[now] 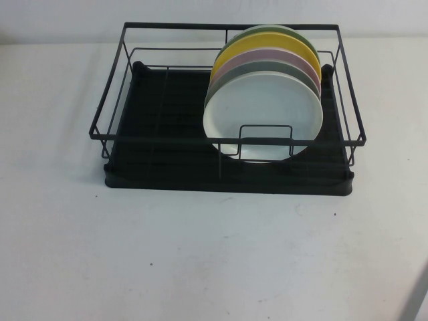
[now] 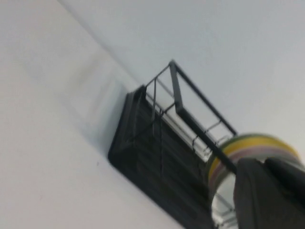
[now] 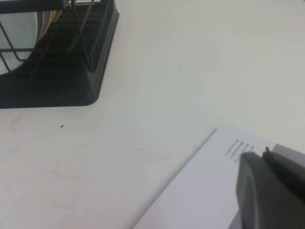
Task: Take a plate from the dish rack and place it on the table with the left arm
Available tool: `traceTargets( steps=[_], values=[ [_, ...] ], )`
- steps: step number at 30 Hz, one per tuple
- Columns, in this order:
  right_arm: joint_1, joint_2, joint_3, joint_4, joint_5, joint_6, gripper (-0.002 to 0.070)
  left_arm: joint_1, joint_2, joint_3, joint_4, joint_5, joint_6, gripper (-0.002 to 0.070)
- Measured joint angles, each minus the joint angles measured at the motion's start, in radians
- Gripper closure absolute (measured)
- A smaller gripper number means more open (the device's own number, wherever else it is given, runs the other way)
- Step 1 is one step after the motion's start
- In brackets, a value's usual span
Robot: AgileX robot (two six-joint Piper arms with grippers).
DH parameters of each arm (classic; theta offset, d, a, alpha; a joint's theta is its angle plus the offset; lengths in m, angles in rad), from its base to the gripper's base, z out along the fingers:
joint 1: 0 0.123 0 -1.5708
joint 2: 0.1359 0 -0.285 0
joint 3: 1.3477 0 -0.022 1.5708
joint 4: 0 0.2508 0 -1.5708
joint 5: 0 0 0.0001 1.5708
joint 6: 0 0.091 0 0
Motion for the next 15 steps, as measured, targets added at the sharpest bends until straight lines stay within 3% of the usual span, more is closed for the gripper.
traceTargets(
  steps=[3, 9, 15],
  values=[
    [0.0, 0.0, 0.0, 0.0, 0.0, 0.0, 0.0696, 0.0, 0.015, -0.079, 0.023, 0.209, 0.07, 0.0678],
    [0.0, 0.0, 0.0, 0.0, 0.0, 0.0, 0.0696, -0.001, 0.241, -0.384, 0.073, 0.547, 0.351, 0.0678],
    [0.0, 0.0, 0.0, 0.0, 0.0, 0.0, 0.0697, -0.001, 0.516, -0.69, 0.084, 0.797, 0.801, 0.0678]
  ],
)
